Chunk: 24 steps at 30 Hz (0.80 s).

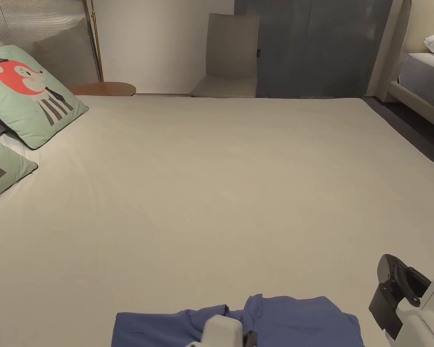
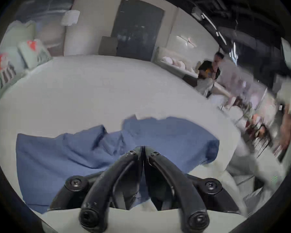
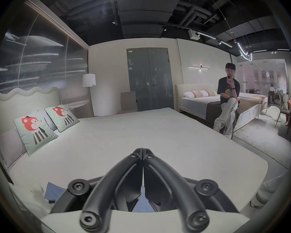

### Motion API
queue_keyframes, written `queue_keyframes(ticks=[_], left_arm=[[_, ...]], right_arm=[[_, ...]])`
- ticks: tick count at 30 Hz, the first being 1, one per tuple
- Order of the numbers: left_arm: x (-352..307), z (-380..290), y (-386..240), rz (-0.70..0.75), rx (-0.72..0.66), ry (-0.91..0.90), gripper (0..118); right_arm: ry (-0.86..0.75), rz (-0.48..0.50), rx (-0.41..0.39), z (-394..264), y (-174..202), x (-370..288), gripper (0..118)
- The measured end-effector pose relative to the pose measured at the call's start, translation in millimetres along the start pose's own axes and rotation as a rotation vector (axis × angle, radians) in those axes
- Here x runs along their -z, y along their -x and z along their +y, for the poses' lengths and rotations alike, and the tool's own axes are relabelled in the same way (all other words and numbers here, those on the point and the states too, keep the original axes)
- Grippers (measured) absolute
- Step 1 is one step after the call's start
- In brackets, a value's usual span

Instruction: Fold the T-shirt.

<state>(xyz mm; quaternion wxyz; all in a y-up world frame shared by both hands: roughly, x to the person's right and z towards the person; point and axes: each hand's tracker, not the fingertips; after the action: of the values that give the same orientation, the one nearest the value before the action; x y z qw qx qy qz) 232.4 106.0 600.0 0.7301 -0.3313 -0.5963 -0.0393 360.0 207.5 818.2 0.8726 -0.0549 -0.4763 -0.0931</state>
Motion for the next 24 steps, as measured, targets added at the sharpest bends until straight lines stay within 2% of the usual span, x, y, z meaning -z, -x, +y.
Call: queue_keyframes(ticks=[4,7,9,10,11,12,13,14,15,19,21,23,24], left_arm=[[-48,25,73,-0.073,-0.270,-0.101,0],[-82,31,139,-0.156,-0.463,-0.105,1],[-101,28,174,-0.154,-0.529,-0.103,1],[-108,25,191,-0.138,-0.559,-0.087,7],[-110,22,203,-0.131,-0.579,-0.072,22],[-111,19,215,-0.133,-0.601,-0.046,49],[-110,16,225,-0.128,-0.615,-0.001,91],[-107,12,231,-0.133,-0.632,0.022,113],[-105,8,229,-0.184,-0.667,0.027,108],[-74,-15,254,-0.297,-0.831,0.122,110],[-59,-22,251,-0.305,-0.845,0.169,105],[-55,-21,244,-0.352,-0.802,0.087,74],[-47,-19,240,-0.322,-0.819,0.119,52]], right_arm=[[-0.002,0.011,-0.002,1,5,2,0],[0.006,0.024,-0.001,0,10,4,0],[0.010,0.031,-0.002,-1,14,6,0],[0.013,0.036,-0.008,-2,17,6,0],[0.015,0.040,-0.010,-2,19,6,0],[0.016,0.043,-0.013,-3,22,7,0],[0.020,0.047,-0.014,-3,24,7,0],[0.021,0.051,-0.014,-3,25,7,0],[0.022,0.053,-0.018,-3,27,7,0],[0.025,0.055,-0.029,-2,29,4,0],[0.023,0.049,-0.036,-1,29,3,0],[0.020,0.041,-0.035,1,28,2,0],[0.019,0.038,-0.034,1,27,1,0]])
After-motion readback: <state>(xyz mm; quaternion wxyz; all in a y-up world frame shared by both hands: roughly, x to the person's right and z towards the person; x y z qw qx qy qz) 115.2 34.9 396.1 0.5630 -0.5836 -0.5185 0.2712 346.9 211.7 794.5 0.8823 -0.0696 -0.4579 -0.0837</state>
